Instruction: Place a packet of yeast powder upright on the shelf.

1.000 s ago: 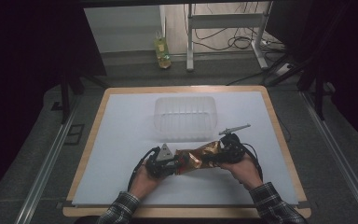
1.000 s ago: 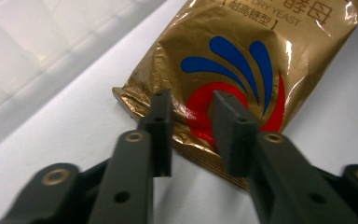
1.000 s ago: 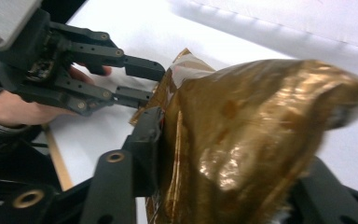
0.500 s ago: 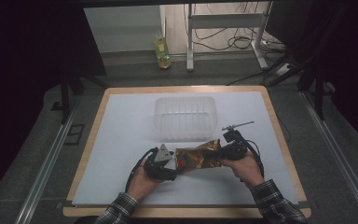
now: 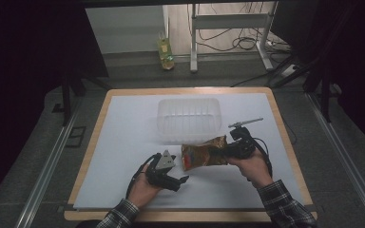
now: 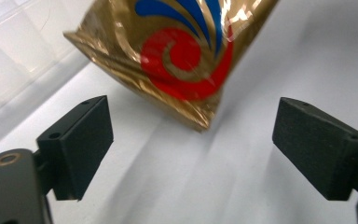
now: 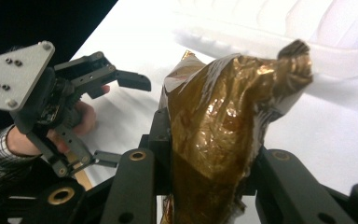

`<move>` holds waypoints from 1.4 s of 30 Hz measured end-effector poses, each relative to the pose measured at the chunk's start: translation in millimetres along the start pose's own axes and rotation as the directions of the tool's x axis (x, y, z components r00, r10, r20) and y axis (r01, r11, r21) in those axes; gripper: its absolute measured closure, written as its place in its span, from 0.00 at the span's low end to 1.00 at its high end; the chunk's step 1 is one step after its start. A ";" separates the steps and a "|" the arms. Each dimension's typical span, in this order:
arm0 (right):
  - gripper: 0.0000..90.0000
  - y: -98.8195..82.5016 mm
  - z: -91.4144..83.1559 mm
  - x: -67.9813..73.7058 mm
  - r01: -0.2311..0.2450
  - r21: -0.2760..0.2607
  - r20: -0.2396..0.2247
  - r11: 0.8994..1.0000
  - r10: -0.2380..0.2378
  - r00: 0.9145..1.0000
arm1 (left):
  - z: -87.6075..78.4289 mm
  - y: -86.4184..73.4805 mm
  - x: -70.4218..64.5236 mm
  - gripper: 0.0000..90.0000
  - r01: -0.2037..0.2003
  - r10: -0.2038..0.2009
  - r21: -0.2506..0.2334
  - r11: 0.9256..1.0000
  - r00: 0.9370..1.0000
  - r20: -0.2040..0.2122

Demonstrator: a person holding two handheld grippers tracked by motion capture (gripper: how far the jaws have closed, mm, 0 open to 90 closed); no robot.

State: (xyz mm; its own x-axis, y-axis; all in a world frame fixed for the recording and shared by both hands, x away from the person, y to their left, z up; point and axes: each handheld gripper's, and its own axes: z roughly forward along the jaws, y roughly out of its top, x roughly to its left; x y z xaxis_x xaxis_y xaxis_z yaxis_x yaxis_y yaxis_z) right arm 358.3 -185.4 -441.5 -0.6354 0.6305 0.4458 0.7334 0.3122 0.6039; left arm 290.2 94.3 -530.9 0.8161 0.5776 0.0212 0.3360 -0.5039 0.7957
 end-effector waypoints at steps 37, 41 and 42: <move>0.75 55.2 -19.0 2.9 -0.028 -0.081 0.029 0.996 0.031 0.999 | -13.8 -7.9 -19.5 0.05 -0.048 0.047 -0.030 0.998 0.999 -0.009; 0.75 62.8 -18.2 0.8 -0.035 -0.087 0.035 0.996 0.038 0.999 | -13.5 -7.8 -19.9 0.05 -0.050 0.050 -0.031 0.998 0.999 -0.008; 0.75 64.8 -17.9 0.4 -0.040 -0.088 0.036 0.995 0.043 0.998 | -13.4 -7.7 -20.1 0.05 -0.052 0.052 -0.029 0.998 0.999 -0.007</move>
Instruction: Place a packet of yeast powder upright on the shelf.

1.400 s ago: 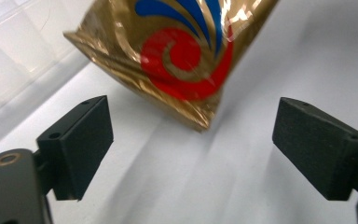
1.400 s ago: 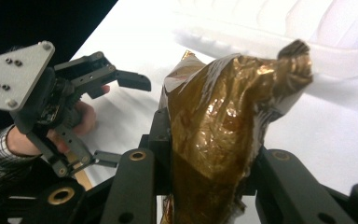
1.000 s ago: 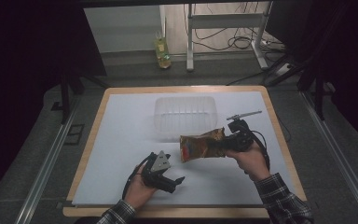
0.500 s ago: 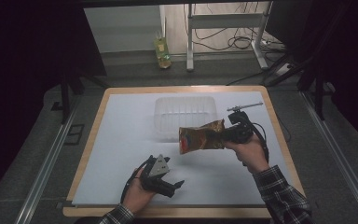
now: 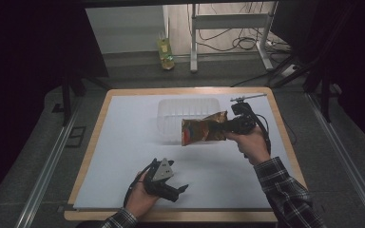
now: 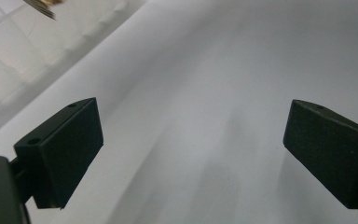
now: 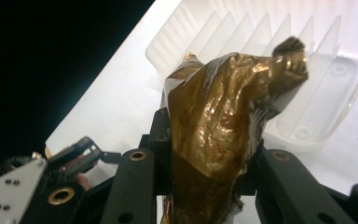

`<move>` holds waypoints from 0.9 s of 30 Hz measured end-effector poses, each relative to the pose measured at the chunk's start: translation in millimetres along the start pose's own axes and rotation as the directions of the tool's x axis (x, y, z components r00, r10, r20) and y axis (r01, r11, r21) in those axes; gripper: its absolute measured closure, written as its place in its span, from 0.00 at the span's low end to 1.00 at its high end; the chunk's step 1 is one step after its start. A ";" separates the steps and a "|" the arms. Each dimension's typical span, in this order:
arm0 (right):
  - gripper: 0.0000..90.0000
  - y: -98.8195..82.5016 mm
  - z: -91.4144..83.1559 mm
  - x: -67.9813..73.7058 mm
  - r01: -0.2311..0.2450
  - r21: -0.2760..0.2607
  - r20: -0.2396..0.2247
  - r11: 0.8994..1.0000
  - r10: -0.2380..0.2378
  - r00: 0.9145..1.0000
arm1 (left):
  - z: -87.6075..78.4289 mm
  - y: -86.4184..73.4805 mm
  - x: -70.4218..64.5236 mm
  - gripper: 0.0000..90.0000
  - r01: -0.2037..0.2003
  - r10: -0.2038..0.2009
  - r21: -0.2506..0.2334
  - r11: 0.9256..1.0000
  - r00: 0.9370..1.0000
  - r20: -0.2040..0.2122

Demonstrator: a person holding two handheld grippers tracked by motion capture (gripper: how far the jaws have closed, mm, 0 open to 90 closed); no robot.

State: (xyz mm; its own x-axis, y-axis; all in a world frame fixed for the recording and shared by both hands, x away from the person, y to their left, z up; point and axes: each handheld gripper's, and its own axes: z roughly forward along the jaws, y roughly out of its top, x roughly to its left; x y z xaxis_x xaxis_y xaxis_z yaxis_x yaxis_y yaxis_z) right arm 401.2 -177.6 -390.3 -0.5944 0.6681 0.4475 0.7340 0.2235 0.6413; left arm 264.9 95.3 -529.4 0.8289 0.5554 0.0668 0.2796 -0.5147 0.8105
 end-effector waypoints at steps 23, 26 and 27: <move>0.75 50.8 46.1 9.4 -0.013 0.007 0.051 1.000 0.013 0.999 | -0.2 0.0 0.8 0.05 -0.005 0.005 -0.007 1.000 1.000 -0.002; 0.75 55.5 55.1 9.8 -0.015 0.013 0.064 1.000 0.014 0.998 | -1.1 -0.1 1.7 0.05 -0.001 0.001 -0.011 1.000 1.000 -0.005; 0.75 56.7 58.1 9.8 -0.013 0.016 0.068 1.000 0.012 0.998 | -1.3 -0.1 2.1 0.05 0.001 -0.001 -0.012 1.000 1.000 -0.004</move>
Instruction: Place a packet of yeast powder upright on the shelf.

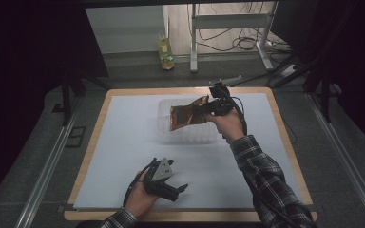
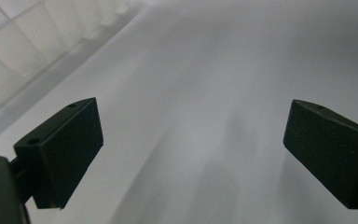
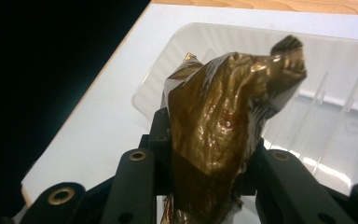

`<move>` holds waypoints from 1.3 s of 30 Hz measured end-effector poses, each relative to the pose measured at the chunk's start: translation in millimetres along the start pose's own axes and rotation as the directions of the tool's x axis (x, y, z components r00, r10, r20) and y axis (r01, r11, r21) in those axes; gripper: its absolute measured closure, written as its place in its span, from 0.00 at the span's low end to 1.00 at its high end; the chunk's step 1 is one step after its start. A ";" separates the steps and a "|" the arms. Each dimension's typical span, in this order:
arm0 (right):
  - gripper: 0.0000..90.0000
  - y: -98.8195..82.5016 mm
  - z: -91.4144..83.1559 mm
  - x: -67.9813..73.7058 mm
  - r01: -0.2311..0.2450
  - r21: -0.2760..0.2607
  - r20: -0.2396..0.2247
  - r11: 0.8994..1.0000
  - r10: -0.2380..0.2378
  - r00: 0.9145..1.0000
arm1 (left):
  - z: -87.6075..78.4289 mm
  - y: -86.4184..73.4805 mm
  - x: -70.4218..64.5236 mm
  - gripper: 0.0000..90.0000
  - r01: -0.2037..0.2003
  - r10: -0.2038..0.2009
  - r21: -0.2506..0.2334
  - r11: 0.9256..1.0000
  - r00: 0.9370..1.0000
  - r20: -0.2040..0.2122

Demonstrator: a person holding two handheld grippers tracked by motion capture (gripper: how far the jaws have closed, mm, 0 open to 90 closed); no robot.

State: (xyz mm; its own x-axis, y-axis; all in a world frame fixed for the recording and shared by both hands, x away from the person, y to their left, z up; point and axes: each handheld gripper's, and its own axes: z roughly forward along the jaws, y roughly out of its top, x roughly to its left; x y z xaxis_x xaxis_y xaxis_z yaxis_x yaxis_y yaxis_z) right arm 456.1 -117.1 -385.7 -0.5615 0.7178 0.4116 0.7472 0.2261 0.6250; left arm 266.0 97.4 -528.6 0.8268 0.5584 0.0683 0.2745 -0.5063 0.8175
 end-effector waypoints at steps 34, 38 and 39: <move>0.75 28.2 47.5 11.8 -0.024 0.016 0.102 1.000 0.022 0.995 | -1.4 0.5 2.1 0.05 -0.009 0.009 -0.003 1.000 1.000 -0.006; 0.75 30.6 49.0 15.8 -0.019 0.022 0.122 1.000 0.017 0.992 | -1.0 0.6 2.0 0.05 -0.009 0.009 -0.003 1.000 1.000 -0.004; 0.76 31.7 50.0 17.0 -0.022 0.028 0.148 0.999 0.017 0.989 | -1.0 0.6 1.7 0.05 -0.010 0.010 -0.004 1.000 1.000 -0.006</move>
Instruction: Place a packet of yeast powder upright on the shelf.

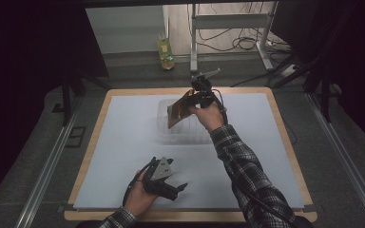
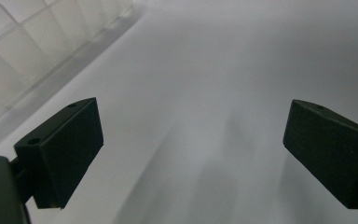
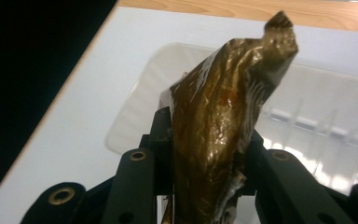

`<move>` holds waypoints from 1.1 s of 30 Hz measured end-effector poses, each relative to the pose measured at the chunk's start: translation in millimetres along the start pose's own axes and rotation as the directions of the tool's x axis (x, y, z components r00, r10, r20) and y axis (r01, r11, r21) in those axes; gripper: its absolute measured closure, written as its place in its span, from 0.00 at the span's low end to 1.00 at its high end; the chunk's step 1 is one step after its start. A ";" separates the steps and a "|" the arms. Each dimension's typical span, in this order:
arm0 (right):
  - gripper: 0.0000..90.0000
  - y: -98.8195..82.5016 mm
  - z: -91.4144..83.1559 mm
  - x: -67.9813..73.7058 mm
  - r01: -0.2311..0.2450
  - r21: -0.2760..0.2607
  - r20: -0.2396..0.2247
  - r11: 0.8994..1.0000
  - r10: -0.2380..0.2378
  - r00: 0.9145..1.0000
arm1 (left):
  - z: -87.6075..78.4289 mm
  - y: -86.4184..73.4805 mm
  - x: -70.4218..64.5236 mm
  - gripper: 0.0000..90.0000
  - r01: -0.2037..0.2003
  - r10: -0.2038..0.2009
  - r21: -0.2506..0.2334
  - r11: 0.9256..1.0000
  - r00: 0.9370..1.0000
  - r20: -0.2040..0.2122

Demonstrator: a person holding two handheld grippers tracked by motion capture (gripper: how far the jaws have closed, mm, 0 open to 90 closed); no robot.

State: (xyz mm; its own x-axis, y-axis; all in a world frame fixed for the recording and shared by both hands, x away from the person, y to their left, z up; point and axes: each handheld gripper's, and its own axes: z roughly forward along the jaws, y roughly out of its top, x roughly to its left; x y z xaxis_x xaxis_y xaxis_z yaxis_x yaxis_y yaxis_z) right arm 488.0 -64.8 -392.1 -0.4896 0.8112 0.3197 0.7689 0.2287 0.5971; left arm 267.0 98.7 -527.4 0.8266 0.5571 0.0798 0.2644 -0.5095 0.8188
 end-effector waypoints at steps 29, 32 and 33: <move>0.76 0.3 6.6 7.7 0.002 0.081 -0.009 0.997 -0.001 1.000 | 1.2 0.5 -0.6 0.05 -0.003 0.003 0.004 1.000 1.000 0.006; 0.76 3.8 13.0 10.8 -0.009 0.064 -0.030 0.998 0.011 1.000 | 0.7 0.5 -0.3 0.05 -0.002 0.002 0.002 1.000 1.000 0.007; 0.76 3.8 13.0 10.8 -0.009 0.064 -0.030 0.998 0.011 1.000 | 0.6 0.5 -0.3 0.05 -0.002 0.002 0.002 1.000 1.000 0.005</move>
State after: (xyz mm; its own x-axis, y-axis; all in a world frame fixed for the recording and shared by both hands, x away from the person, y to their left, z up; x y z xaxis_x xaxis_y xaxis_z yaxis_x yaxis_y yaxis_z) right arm 491.0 -48.2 -395.9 -0.4931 0.7974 0.3478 0.7979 0.2553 0.5460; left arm 267.1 97.9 -527.4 0.8298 0.5526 0.0782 0.2636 -0.5116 0.8178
